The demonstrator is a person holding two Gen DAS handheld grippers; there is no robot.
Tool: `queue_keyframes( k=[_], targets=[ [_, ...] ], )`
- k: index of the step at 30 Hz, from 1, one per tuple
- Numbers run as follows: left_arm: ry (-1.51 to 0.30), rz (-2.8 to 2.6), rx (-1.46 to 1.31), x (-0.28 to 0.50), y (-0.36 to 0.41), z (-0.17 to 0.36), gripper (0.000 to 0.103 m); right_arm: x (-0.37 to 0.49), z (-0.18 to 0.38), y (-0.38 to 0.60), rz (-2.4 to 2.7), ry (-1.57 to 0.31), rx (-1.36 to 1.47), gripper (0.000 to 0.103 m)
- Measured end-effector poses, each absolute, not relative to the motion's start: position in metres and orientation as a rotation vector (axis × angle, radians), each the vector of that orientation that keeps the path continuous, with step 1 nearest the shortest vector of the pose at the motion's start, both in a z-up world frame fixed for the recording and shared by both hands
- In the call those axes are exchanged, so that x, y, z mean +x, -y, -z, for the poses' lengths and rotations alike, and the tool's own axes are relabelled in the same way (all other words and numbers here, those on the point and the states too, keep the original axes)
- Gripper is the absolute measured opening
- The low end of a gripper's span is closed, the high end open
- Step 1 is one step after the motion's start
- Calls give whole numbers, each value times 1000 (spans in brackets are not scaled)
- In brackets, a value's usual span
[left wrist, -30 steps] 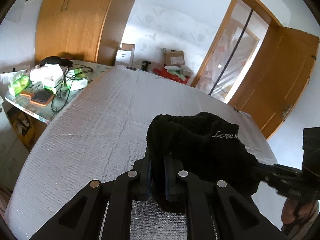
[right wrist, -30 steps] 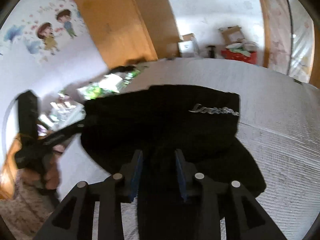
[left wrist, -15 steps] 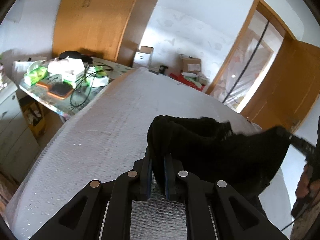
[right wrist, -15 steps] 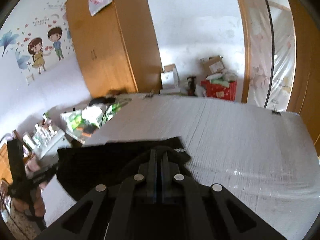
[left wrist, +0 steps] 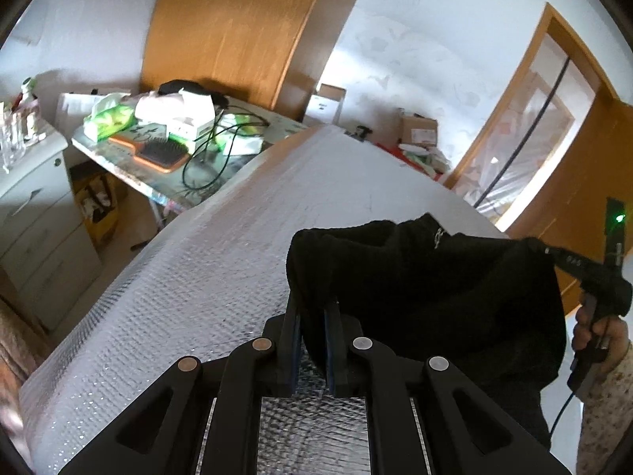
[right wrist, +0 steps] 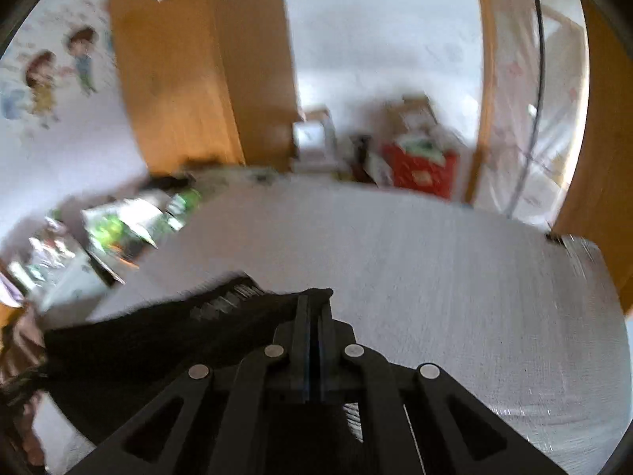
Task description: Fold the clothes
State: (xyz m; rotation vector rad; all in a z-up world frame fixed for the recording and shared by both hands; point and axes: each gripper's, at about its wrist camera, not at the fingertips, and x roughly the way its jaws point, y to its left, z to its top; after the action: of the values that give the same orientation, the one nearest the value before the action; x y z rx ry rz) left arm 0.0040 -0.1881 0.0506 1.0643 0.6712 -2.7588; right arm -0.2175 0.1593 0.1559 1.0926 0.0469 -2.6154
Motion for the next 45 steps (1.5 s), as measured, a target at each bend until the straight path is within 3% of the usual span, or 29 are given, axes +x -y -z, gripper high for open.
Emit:
queue_keyframes(
  k=[3,8,18,23,27,34,36,38,45],
  targets=[
    [-665,2742,1096,2,188,-46,11,-220,-143,-166,2580,-6,1154,7],
    [-667,2718,1124,5,188,-42,17,-204,-152,-186,2598,41,1124,25],
    [-473,2861,1016,32,157,-70,19,-150,-164,-240,2593,188,1075,25],
    [-323,2993,1002,36,120,-83,25,-123,-151,-259,2586,214,1112,25],
    [-185,3091,1079,24,83,-82,36,-98,-138,-276,2579,264,1141,25],
    [83,3242,1213,3,18,-80,36,-62,-116,-286,2550,303,1168,25],
    [158,3275,1253,-3,1,-79,36,-57,-109,-291,2539,344,1181,30],
    [207,3288,1292,-12,-9,-76,36,-55,-99,-297,2519,392,1212,35],
    [315,3289,1441,-38,-31,-62,36,-53,-79,-303,2462,484,1252,36]
  ],
)
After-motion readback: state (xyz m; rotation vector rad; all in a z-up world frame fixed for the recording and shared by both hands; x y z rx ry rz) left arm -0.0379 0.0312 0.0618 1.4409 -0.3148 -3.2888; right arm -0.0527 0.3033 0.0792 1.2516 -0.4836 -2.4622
